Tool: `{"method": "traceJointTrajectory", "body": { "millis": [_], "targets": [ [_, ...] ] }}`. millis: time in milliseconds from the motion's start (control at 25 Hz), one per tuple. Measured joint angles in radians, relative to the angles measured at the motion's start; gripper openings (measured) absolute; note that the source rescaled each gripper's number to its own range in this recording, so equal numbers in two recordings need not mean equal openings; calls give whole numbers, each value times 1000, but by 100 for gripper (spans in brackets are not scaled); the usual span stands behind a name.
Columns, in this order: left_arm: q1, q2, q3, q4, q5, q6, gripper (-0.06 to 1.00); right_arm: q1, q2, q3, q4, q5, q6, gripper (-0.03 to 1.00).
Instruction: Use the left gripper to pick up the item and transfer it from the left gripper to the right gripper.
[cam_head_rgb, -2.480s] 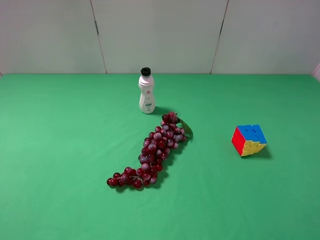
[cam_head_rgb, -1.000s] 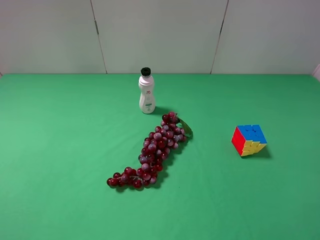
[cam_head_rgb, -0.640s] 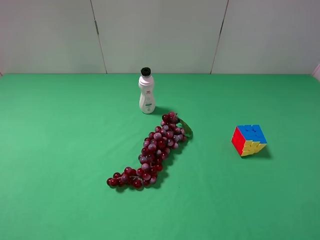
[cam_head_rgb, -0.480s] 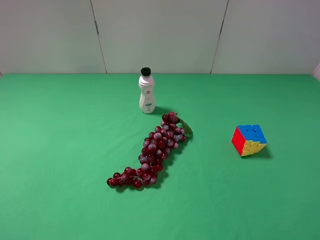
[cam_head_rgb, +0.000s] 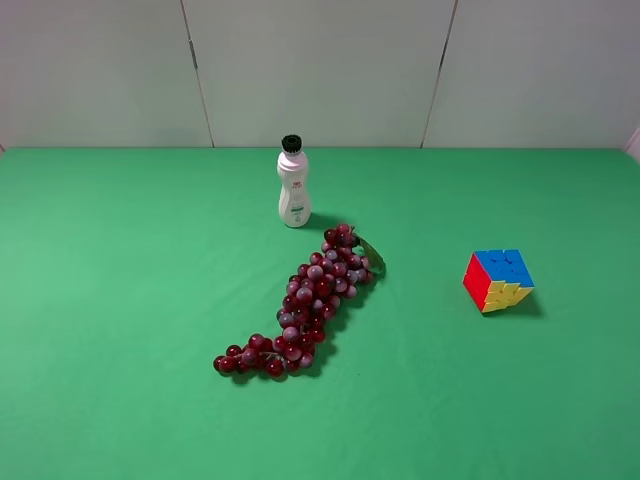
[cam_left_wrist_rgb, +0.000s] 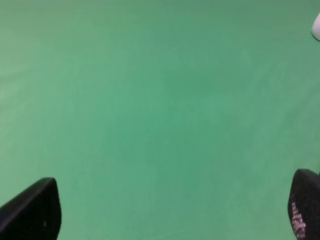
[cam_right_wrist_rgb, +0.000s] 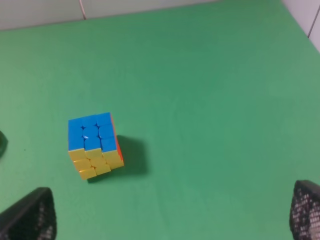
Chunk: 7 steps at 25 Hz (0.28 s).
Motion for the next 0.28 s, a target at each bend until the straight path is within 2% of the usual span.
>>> {"method": "traceJointTrajectory", "body": {
  "millis": [280],
  "targets": [
    [0,0,0,0,0,0,76,0,0,0,0,0,0,100]
  ]
}}
